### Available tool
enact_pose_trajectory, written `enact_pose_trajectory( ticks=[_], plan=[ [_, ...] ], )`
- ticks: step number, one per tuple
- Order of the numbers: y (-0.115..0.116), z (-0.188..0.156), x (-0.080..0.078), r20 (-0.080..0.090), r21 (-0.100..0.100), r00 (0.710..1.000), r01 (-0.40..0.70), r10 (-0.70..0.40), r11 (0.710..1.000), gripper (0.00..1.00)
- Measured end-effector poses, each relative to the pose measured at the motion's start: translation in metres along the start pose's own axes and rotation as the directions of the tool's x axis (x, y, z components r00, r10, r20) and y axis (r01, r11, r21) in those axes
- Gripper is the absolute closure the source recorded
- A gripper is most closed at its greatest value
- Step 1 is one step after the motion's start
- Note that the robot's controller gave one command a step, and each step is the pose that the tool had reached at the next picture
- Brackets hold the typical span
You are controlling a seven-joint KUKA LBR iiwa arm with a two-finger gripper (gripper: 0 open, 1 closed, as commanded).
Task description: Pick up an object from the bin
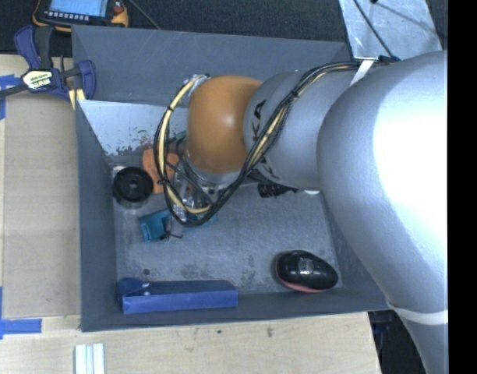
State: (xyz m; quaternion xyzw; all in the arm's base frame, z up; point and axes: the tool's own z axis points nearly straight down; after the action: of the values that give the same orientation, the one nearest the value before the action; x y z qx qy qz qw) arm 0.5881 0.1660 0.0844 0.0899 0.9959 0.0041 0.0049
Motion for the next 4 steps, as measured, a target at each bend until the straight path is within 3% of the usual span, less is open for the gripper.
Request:
enact_pose_trajectory(
  ticks=[1, 2, 3, 4],
  plan=[
    [0.023, 0.013, -0.027, -0.034, 0.025, 0.999, -0.039, 0.04, 0.999, 1.0],
    [0.023, 0.013, -0.027, -0.034, 0.025, 0.999, -0.04, 0.041, 0.999, 1.0],
    [0.013, 0.012, -0.029, -0.017, 0.008, 0.999, -0.033, 0.033, 0.999, 1.0],
    [0.012, 0.011, -0.029, -0.009, 0.009, 0.999, -0.036, 0.036, 0.999, 1.0]
  ],
)
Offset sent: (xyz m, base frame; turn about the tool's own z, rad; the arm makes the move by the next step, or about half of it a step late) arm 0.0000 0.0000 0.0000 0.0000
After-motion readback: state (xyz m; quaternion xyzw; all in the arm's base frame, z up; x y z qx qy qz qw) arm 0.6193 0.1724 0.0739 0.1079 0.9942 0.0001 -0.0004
